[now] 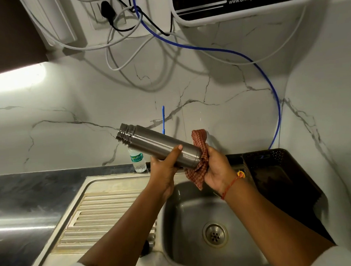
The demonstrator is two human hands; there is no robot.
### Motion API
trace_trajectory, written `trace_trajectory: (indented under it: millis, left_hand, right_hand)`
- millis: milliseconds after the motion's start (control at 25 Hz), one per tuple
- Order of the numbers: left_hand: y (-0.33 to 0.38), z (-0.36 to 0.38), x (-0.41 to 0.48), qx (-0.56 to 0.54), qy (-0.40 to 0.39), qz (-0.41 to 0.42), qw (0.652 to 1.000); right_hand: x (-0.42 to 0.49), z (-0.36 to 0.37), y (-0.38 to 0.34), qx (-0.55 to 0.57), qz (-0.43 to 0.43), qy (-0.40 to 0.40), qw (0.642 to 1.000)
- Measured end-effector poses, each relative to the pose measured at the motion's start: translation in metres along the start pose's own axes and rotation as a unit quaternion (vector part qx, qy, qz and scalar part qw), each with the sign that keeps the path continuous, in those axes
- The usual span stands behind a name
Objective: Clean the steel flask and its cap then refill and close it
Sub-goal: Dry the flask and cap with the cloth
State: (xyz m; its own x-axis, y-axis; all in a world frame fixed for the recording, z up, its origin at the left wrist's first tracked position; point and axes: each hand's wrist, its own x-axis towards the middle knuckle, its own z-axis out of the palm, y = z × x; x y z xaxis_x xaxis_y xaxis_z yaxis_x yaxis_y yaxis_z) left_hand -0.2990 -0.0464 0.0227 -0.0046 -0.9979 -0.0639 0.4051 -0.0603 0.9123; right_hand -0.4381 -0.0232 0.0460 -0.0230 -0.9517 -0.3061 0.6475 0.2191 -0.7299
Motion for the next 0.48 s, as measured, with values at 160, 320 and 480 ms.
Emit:
trace_trajectory:
  millis: [160,320,480]
  left_hand:
    - [-0.004,-0.007,0.000,0.026,0.015,0.002,1.000]
    - [-0.003,-0.008,-0.002,0.049,0.000,-0.002,0.999]
    - [0.003,-0.009,-0.001,0.004,-0.035,-0.038,0.999]
  right_hand:
    - [-0.001,-0.007,0.008,-0.040,0.045,0.029,0.998]
    - [-0.002,-0.003,0.012,-0.131,-0.018,0.018,0.991]
    - [-0.004,-0.006,0.003,-0.046,-0.001,-0.039,0.998]
